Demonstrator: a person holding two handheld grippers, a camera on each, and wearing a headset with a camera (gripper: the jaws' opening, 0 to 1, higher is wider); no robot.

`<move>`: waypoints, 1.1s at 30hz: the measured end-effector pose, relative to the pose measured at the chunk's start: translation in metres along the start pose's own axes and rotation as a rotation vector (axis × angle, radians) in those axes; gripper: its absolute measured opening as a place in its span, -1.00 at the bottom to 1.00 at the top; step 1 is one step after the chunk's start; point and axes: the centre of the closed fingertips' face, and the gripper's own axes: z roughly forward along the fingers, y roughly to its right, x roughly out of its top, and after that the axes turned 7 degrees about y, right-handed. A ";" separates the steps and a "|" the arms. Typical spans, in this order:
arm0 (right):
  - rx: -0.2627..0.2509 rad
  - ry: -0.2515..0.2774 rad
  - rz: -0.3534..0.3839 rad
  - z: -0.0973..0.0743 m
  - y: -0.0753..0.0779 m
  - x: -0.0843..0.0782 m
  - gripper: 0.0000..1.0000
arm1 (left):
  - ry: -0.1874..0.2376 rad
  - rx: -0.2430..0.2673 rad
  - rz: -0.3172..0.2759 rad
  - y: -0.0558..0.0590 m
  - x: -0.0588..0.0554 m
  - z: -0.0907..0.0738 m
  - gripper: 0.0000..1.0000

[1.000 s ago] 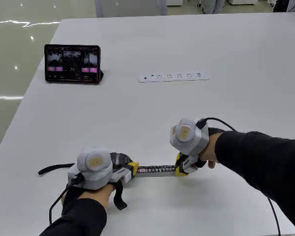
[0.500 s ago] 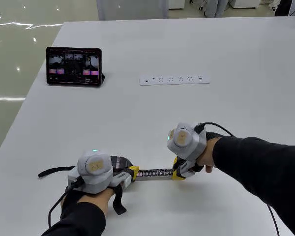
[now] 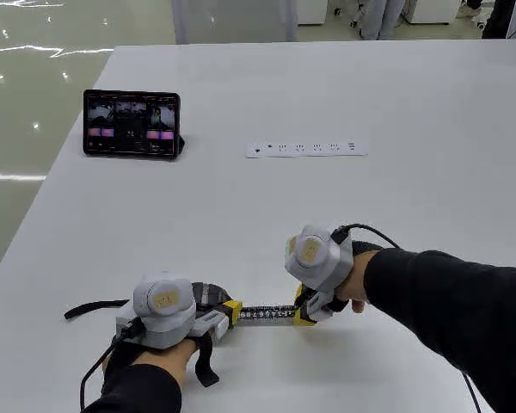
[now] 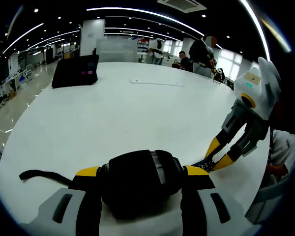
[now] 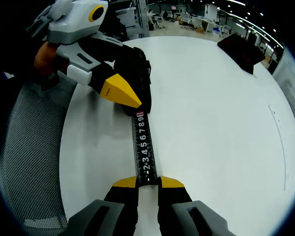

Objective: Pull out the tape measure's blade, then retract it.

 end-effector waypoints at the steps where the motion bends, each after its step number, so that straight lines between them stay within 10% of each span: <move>1: 0.001 0.000 0.000 0.001 0.000 0.001 -0.79 | 0.000 0.001 -0.001 0.000 0.000 0.000 0.22; 33: 0.027 0.005 0.003 0.017 -0.003 0.025 -0.79 | -0.006 0.006 -0.017 -0.001 0.000 0.000 0.22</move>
